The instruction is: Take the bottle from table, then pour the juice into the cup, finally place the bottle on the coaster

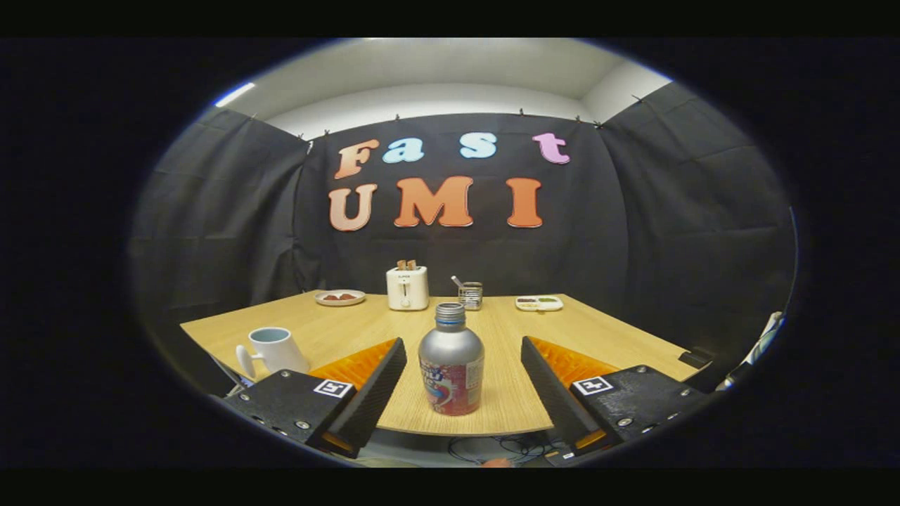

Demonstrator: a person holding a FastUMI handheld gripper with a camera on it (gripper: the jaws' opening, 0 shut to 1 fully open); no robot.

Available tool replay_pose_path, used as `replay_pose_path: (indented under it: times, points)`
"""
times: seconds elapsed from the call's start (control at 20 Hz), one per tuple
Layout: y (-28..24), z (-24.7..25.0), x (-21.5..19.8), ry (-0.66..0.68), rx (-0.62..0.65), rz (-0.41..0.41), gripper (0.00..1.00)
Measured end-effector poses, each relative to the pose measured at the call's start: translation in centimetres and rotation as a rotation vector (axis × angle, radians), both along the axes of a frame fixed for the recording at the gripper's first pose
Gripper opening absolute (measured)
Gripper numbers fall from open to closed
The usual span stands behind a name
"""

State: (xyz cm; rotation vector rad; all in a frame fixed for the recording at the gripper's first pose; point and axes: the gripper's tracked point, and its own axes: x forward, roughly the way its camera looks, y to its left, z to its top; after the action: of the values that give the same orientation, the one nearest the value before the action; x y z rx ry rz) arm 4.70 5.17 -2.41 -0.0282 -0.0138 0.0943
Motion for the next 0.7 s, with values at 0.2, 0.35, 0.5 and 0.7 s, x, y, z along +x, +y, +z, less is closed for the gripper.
replay_pose_path:
  times: [0.2,0.35,0.5,0.7]
  points:
    - [0.5,-2.2,1.4,0.035,-0.001,0.004,0.98]
    - [0.8,-3.6,2.2,0.063,0.012,0.010,0.98]
    - [0.8,-4.6,3.0,0.062,-0.010,-0.002,0.98]
    - [1.3,-6.9,3.8,0.111,-0.031,-0.001,0.98]
